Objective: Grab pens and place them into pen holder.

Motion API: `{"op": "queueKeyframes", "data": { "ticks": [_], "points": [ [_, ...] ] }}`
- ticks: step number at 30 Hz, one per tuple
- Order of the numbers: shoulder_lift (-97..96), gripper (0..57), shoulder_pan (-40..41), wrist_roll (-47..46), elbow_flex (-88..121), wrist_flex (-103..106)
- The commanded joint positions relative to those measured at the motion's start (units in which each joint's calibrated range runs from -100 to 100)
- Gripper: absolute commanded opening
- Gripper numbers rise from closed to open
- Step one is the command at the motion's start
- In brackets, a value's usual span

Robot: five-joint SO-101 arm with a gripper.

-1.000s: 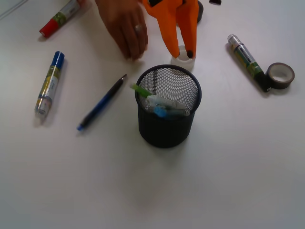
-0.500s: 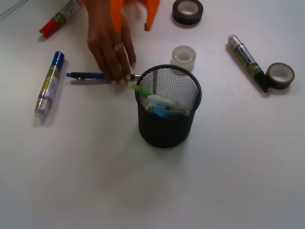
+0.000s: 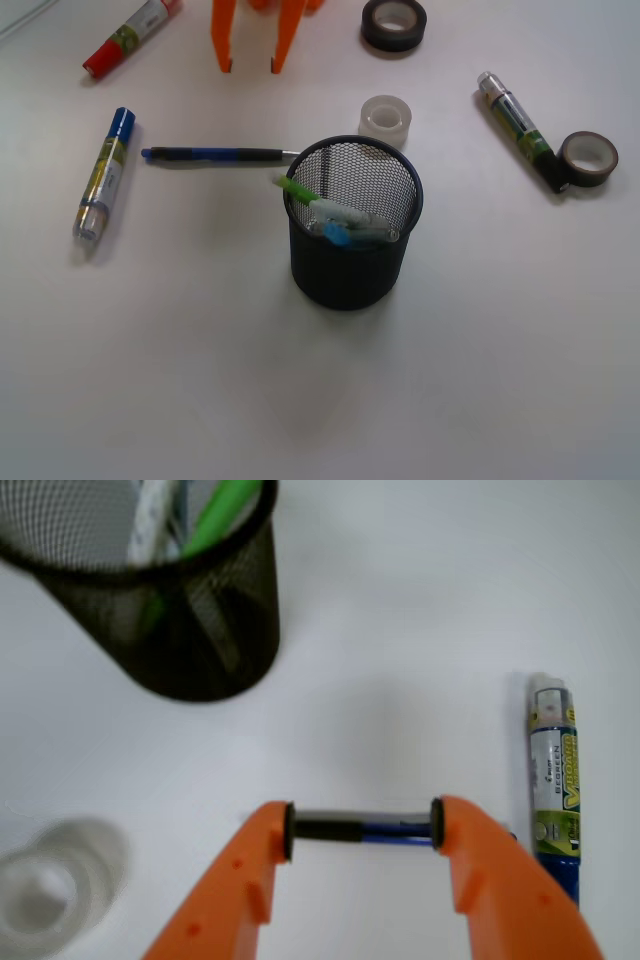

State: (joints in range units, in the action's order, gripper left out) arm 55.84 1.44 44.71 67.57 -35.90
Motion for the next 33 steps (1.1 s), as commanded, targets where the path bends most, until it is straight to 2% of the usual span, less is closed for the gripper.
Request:
{"op": "queueKeyframes", "data": {
  "ticks": [1, 7, 13, 23, 33],
  "points": [
    [0.98, 16.1, -0.13, -8.06, -0.63, -7.59],
    [-5.05, 16.1, -0.96, -19.88, -0.72, -13.62],
    [-16.27, 16.1, -3.13, -27.55, -6.24, -14.15],
    [-37.52, 16.1, -4.4, -33.99, -21.46, -16.86],
    [-50.27, 16.1, -5.14, -37.56, -34.87, -21.85]
  ]
}}
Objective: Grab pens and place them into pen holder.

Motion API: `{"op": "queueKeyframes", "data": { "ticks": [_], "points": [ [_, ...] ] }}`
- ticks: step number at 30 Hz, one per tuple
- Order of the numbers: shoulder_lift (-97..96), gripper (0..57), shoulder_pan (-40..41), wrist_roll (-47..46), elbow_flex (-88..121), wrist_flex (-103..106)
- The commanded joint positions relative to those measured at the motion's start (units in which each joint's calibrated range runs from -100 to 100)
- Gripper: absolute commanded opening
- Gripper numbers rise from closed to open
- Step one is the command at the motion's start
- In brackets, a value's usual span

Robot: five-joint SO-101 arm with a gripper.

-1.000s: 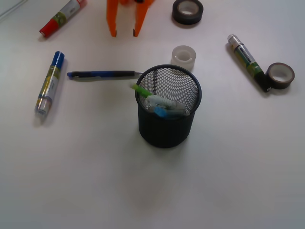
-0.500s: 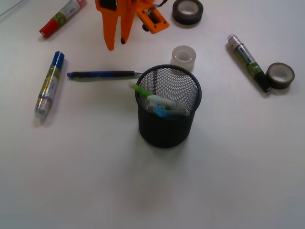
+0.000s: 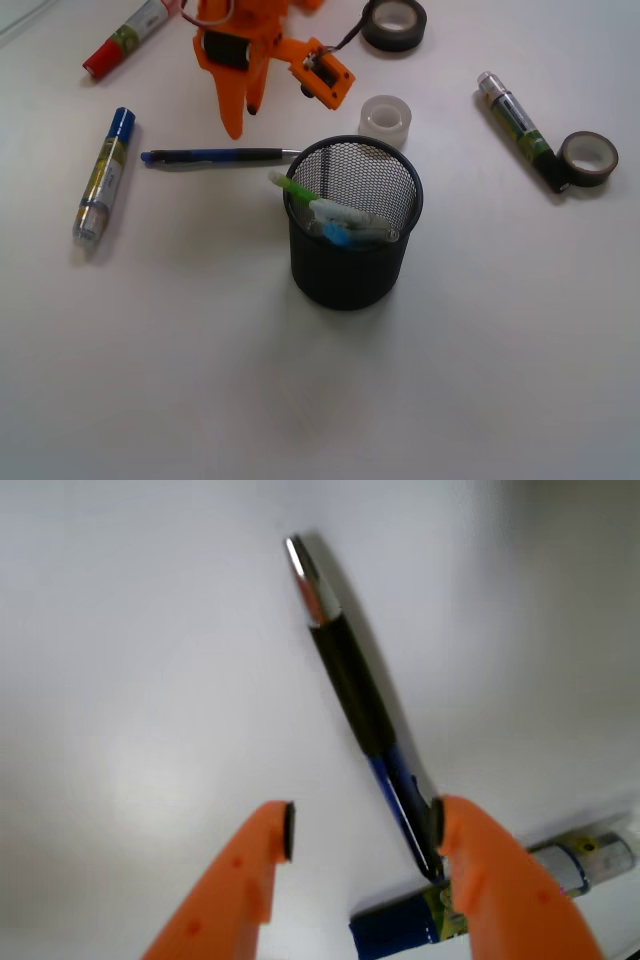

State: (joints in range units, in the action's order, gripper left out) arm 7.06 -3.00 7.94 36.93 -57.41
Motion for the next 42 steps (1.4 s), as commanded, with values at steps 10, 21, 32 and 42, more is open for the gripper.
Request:
{"op": "queueKeyframes", "data": {
  "ticks": [10, 21, 32, 42],
  "points": [
    [-15.0, 16.1, -0.7, -3.08, -13.56, -0.42],
    [-24.01, 3.3, -0.7, -4.64, -22.07, -4.97],
    [-11.94, 0.3, -5.12, -0.24, -23.25, -14.07],
    [20.7, 0.3, -3.62, 17.48, -30.68, -19.14]
  ]
}}
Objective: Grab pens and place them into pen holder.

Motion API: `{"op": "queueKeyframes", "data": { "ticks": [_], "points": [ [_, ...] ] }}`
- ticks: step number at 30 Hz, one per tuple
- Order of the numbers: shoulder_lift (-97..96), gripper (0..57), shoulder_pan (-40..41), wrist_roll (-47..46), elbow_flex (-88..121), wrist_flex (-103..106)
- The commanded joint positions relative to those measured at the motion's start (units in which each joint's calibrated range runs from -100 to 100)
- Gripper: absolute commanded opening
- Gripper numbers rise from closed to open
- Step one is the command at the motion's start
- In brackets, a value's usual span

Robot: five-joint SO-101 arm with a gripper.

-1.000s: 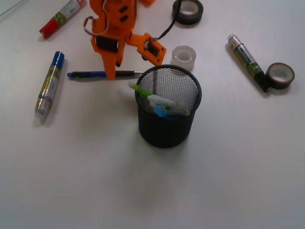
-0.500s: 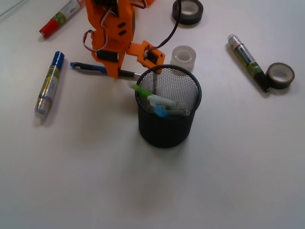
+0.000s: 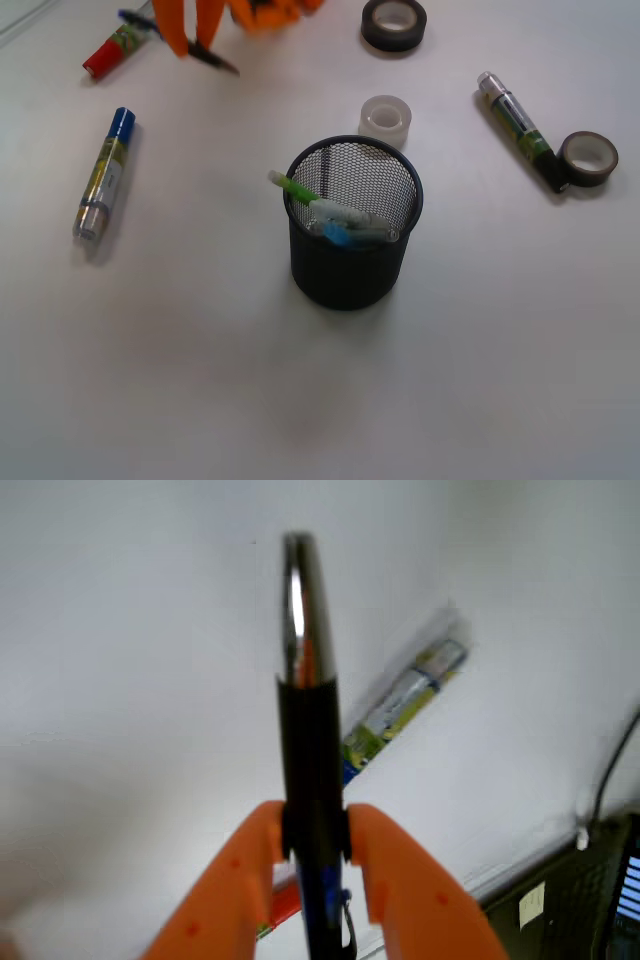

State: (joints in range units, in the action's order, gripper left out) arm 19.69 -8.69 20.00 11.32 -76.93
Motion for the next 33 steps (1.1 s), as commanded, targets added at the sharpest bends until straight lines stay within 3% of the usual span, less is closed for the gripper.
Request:
{"op": "queueKeyframes", "data": {
  "ticks": [1, 11, 18, 28, 30, 33],
  "points": [
    [9.43, 0.3, 3.12, 7.47, -6.25, 1.6],
    [8.75, 0.3, 12.47, 24.03, -1.81, 36.78],
    [-0.94, 0.3, 16.51, 28.82, 7.61, 68.97],
    [-10.89, 0.5, 20.62, 34.77, 21.83, 88.92],
    [-12.33, 3.4, 21.07, 34.73, 24.73, 93.47],
    [-14.46, 13.5, 21.22, 34.63, 27.54, 99.59]
  ]
}}
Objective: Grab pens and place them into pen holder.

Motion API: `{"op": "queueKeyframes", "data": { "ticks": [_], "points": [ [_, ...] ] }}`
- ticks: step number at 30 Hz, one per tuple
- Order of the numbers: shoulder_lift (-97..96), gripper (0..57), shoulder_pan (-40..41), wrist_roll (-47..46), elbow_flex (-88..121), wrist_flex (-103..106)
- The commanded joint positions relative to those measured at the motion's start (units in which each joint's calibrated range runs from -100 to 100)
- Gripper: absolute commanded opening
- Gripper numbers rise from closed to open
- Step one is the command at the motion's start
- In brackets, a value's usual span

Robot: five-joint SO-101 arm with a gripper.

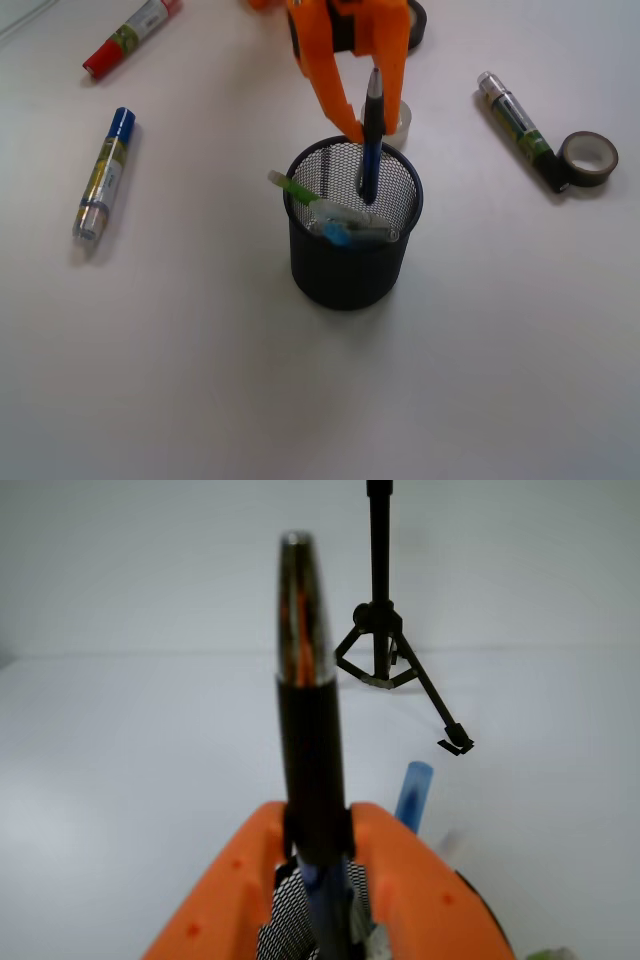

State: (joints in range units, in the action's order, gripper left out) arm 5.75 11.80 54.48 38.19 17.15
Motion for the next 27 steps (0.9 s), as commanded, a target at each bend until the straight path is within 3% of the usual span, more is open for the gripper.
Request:
{"op": "queueKeyframes", "data": {
  "ticks": [1, 5, 15, 17, 22, 27],
  "points": [
    [-1.03, 16.7, 0.72, 0.05, 0.85, 6.47],
    [-0.78, 22.8, 0.27, -5.32, -1.14, 6.65],
    [23.45, 22.5, -5.11, -33.21, -0.69, -28.09],
    [29.82, 19.8, -6.31, -37.41, 4.21, -34.47],
    [45.04, 0.2, -8.62, -44.79, 18.61, -49.26],
    [56.34, 1.3, -9.52, -49.67, 30.56, -62.64]
  ]
}}
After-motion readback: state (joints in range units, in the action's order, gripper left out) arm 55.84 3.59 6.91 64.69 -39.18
